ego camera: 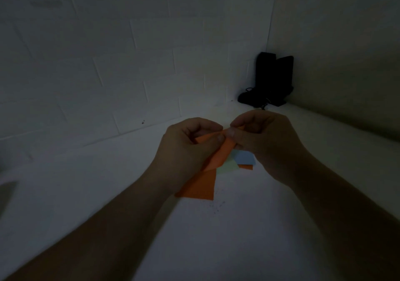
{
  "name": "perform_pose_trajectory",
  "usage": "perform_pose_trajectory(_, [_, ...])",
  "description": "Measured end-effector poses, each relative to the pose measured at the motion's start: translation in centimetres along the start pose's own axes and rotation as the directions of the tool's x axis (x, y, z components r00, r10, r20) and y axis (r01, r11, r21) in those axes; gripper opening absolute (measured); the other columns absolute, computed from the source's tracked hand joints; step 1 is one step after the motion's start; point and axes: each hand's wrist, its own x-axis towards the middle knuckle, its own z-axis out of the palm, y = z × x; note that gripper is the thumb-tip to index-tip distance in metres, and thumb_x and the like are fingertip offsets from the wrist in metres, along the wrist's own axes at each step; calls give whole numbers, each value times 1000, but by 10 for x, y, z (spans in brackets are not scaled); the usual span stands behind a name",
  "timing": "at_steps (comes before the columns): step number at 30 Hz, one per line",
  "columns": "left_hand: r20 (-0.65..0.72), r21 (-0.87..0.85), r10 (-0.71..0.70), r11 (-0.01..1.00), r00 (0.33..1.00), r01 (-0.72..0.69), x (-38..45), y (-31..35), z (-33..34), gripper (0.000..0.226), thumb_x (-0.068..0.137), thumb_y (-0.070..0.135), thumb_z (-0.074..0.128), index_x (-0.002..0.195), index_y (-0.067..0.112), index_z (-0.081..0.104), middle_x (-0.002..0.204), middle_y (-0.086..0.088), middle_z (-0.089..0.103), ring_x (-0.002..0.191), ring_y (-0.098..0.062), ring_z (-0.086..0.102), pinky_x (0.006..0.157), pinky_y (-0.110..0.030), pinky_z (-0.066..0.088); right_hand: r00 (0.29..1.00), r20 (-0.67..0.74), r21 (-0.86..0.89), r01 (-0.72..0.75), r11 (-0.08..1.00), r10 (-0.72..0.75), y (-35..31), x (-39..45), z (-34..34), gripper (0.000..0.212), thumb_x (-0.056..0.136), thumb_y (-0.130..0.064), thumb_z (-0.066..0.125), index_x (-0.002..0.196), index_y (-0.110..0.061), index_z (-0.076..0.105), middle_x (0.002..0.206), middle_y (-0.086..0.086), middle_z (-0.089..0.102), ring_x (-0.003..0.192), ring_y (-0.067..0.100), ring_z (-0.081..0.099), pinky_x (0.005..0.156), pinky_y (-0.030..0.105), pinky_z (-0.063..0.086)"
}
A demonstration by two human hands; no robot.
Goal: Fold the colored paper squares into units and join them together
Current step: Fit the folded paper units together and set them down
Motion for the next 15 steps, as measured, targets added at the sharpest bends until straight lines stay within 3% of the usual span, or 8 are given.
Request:
perform_pose_trajectory(5, [35,-47,-56,997,998,58,3,1,-9,12,87,18,82,93,28,79,92,2,79,87,-24,76,85,-52,62,991,131,13,-32,999,30,-10,3,-17,11,86,-1,70,89,-12,71,82,6,76,81,23,75,74,31,61])
perform_pose_trajectory(8, [61,15,-40,999,997,40,3,2,-13,13,86,20,83,92,32,80,91,4,79,85,-21,76,81,-48,63,986,164,-195,17,981,15,-11,4,-25,10,86,-5,72,86,-15,72,82,4,76,81,19,74,77,33,60])
perform_pose_trajectory(11, [74,100,-13,995,997,5,3,3,-15,15,87,19,82,93,33,81,90,8,78,83,-17,76,80,-47,64,981,177,-420,6,908,75,-12,5,-28,10,84,-11,76,83,-20,73,77,-4,74,80,6,70,71,22,55])
perform_pose_trajectory(15, [100,230,59,970,993,-81,1,4,-17,18,87,23,82,94,40,80,92,17,77,80,-5,74,79,-38,64,980,180,-486,20,874,78,-11,4,-30,7,84,-14,77,84,-20,74,77,-8,73,78,2,69,66,15,54])
